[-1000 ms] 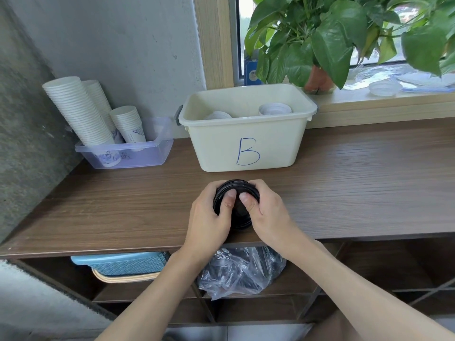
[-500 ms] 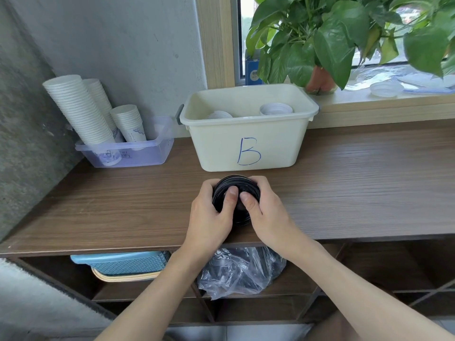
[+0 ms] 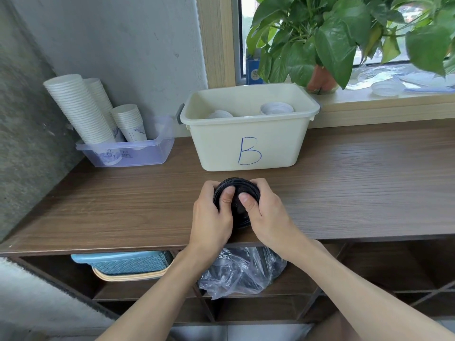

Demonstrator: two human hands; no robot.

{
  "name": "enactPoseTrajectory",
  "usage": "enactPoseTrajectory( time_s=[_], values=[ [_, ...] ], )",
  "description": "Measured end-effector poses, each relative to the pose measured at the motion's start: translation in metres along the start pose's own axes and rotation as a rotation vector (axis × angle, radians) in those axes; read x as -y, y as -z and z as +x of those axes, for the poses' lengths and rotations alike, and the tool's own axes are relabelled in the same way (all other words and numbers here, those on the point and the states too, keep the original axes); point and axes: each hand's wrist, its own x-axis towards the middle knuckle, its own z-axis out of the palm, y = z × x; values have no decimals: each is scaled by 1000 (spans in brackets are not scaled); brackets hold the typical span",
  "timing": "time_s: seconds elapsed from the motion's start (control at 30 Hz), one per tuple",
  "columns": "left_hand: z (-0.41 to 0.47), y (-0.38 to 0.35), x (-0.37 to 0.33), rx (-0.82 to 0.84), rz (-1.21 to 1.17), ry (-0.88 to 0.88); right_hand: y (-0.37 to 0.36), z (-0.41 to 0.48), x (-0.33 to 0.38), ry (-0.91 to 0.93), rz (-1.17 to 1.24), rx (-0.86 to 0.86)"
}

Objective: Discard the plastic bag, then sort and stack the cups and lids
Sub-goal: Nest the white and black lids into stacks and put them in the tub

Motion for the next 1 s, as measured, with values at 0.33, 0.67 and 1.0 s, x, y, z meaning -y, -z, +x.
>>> enactPoseTrajectory(
  time_s=[0.33, 0.67, 1.0],
  values=[
    [20, 27, -21, 344, -80, 202, 15, 11, 6, -138, 41, 69],
    [84, 54, -92, 291, -102, 140, 90, 57, 82, 67, -45, 256],
    [154, 49, -133, 320, -169, 189, 122, 130, 123, 381, -448, 280]
  ],
)
